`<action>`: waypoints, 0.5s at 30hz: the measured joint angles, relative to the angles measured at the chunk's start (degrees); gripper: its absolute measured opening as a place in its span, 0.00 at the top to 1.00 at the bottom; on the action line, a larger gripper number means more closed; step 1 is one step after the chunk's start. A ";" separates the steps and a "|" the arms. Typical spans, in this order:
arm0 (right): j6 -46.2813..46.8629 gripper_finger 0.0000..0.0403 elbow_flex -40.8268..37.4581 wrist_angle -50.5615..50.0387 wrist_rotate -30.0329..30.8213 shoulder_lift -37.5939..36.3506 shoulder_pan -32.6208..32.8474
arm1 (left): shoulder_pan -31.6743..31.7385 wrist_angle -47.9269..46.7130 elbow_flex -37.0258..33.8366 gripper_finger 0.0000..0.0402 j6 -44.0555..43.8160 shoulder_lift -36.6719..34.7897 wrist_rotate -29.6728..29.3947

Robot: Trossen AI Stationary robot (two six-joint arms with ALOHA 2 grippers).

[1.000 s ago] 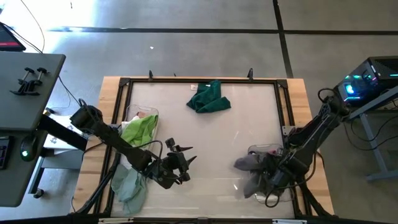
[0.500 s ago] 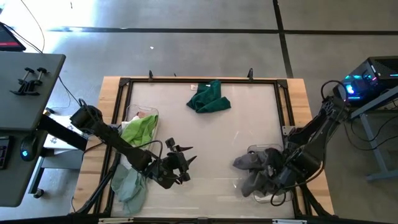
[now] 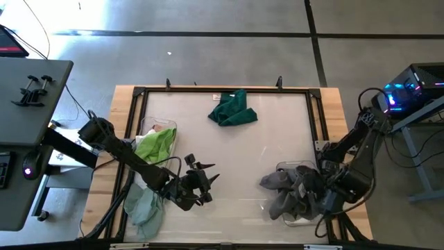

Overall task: Sort towels by color in basket
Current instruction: Put the gray towel into the right transparent bin

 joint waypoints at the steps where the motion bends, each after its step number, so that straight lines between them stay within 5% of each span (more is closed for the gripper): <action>1: 0.35 0.52 0.39 0.21 0.31 0.00 0.49 | 0.00 0.01 0.01 0.56 0.01 0.00 0.00; 15: -10.70 0.52 0.87 14.28 6.76 -0.06 0.72 | 0.02 0.01 0.01 0.56 0.04 0.00 0.00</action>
